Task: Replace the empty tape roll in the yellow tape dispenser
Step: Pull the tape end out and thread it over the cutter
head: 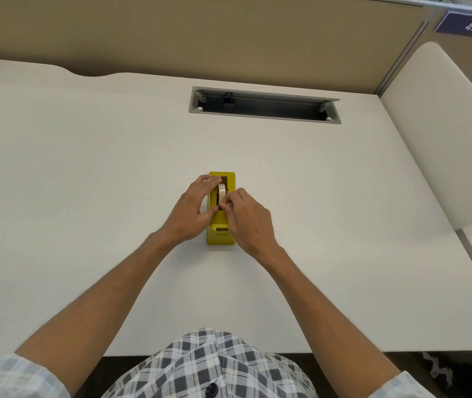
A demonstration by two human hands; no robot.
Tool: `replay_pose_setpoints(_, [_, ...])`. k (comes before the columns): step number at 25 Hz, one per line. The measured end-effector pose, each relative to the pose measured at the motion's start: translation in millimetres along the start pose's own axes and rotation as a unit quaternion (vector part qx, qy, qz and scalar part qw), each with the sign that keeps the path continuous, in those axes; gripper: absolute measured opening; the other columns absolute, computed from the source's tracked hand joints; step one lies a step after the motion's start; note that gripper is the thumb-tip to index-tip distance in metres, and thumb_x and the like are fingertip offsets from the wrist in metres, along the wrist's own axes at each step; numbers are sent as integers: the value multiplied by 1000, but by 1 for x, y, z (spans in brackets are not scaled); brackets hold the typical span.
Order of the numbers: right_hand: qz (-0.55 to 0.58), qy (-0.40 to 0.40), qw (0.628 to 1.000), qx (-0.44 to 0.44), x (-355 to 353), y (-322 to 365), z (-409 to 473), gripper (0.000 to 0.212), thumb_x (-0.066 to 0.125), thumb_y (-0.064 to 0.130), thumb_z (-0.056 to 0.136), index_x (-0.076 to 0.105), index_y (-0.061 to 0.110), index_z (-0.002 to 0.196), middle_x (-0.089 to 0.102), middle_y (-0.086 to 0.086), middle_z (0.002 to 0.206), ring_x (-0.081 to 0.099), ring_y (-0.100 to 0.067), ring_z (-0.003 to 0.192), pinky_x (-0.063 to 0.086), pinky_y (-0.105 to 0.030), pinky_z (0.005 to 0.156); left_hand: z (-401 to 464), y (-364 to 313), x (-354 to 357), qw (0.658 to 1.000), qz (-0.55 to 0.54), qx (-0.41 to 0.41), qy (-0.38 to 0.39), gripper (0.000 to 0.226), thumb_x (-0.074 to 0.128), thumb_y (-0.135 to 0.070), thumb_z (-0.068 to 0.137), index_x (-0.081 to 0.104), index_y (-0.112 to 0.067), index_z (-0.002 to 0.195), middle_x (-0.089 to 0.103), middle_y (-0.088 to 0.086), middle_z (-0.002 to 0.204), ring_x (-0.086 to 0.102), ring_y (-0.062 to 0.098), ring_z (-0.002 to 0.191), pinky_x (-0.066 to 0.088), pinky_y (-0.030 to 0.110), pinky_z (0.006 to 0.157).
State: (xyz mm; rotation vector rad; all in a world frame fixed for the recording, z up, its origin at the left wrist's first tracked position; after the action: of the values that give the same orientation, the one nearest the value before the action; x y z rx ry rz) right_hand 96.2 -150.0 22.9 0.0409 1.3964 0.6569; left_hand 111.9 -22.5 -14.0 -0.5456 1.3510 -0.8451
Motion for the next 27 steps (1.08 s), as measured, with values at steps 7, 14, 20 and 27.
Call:
replay_pose_setpoints(7, [0,10,1000,1,0,5,-15,26,42,29,103,60,11,110,62,-3,104,61,-21,82,47,-31,61,-1,5,2,1000,7,-3,4,61,61,-8,87,41,-18,143,40,-4,150,23,7,144,24,27,113])
replay_pose_setpoints(14, [7,10,1000,-8,-7,7,-27,23,45,26,103,62,12,108,62,-2,102,59,-20,82,42,-27,57,-1,6,3,1000,20,-3,5,61,60,-10,88,39,-20,145,37,-6,152,20,3,143,22,23,111])
replay_pose_setpoints(20, [18,20,1000,-10,-6,12,-42,19,48,26,101,62,13,105,62,-1,101,59,-19,78,43,-28,56,-2,3,4,999,36,-4,5,61,59,-10,90,36,-17,146,33,-3,154,17,3,143,20,24,111])
replay_pose_setpoints(27, [24,15,999,-18,-6,14,-54,18,51,24,100,64,11,104,64,-3,97,60,-19,74,43,-27,56,-5,-2,5,999,33,-4,5,61,56,-9,92,32,-15,148,30,0,156,18,11,146,20,27,114])
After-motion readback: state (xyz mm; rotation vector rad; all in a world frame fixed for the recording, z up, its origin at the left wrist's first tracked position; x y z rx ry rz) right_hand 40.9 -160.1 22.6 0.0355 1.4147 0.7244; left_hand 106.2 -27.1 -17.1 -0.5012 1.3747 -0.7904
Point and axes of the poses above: each hand's wrist, its own z-axis towards the middle knuckle, its own x-axis out of the palm, y = z × x, the point moved 7 cm from there along z, towards the middle knuckle
